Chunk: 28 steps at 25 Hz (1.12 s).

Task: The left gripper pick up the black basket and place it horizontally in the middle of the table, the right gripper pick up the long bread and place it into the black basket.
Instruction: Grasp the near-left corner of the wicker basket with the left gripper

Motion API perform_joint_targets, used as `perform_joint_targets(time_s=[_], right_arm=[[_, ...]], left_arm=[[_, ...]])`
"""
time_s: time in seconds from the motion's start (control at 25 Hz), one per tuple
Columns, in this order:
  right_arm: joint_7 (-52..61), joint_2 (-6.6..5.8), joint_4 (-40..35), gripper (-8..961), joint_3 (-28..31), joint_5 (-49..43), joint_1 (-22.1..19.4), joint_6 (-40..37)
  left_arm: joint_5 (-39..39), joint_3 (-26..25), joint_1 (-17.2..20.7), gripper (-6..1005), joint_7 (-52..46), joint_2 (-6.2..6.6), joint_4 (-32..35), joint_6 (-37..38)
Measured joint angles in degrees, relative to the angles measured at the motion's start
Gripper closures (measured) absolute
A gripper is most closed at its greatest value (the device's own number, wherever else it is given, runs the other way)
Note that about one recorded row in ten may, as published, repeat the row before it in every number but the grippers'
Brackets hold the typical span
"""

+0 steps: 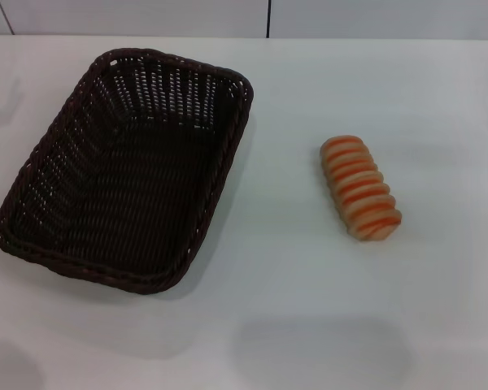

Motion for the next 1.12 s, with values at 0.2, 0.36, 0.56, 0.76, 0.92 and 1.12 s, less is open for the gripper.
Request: perform_joint_targets(time_s=[0.2, 0.36, 0.56, 0.76, 0.92, 1.12], right_arm=[[0.0, -0.05, 4.7, 274, 2.1, 0.0, 2.2, 12.8], [-0.1, -0.09, 7.6, 274, 3.4, -0.1, 3.9, 20.5], [-0.4, -0.11, 10.4, 273, 4.2, -0.2, 4.8, 25.9], [-3.0, 0.03, 8.5, 273, 2.3, -0.3, 2.2, 15.4], [-5.2, 0.15, 3.9, 273, -1.2, -0.4, -1.3, 0.0], [-5.1, 0.11, -2.2, 273, -3.0, -0.1, -2.6, -13.6]], left_arm=[[0.0, 0.1, -0.1, 186, 0.0, 0.02, 0.0, 0.0], [0.0, 0.2, -0.2, 186, 0.0, 0.04, -0.2, 0.0], [0.0, 0.2, -0.2, 186, 0.0, 0.05, -0.4, 0.0], [0.1, 0.2, -0.2, 186, 0.0, 0.05, 0.0, -0.1], [0.1, 0.4, -0.2, 187, -0.1, -0.04, 0.5, -0.9], [-0.1, 3.1, 0.3, 187, -1.3, -0.07, 0.6, -2.2]])
